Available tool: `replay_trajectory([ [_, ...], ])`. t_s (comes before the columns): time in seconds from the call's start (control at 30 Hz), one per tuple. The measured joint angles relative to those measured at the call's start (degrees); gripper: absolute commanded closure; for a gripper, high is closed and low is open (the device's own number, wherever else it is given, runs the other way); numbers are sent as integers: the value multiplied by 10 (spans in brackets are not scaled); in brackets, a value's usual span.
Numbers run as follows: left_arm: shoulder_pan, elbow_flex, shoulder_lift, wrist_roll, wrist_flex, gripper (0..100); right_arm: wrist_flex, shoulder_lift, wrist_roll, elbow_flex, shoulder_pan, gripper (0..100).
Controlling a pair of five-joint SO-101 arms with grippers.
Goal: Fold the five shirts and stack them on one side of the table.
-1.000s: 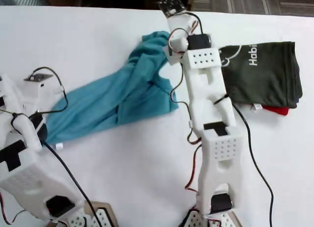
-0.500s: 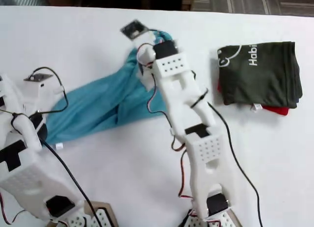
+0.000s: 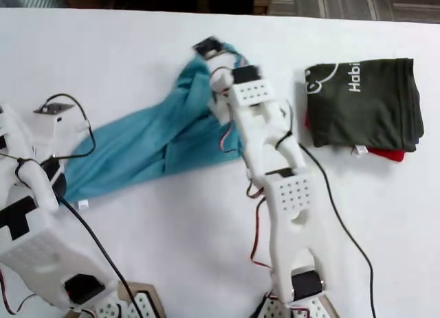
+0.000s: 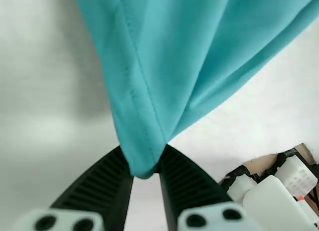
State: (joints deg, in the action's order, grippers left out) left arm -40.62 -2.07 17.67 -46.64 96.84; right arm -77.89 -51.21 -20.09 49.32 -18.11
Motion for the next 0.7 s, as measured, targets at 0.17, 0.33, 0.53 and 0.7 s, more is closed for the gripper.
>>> replay_trajectory([
  [0.17,0,0,0,0,0,975,-13,-1,1,47,17,820],
  [0.33,0,0,0,0,0,975,-103,0,0,122,-18,820],
  [0.53,0,0,0,0,0,975,-160,0,0,146,-69,820],
  [0.7,0,0,0,0,0,975,-159,0,0,105,-67,819],
])
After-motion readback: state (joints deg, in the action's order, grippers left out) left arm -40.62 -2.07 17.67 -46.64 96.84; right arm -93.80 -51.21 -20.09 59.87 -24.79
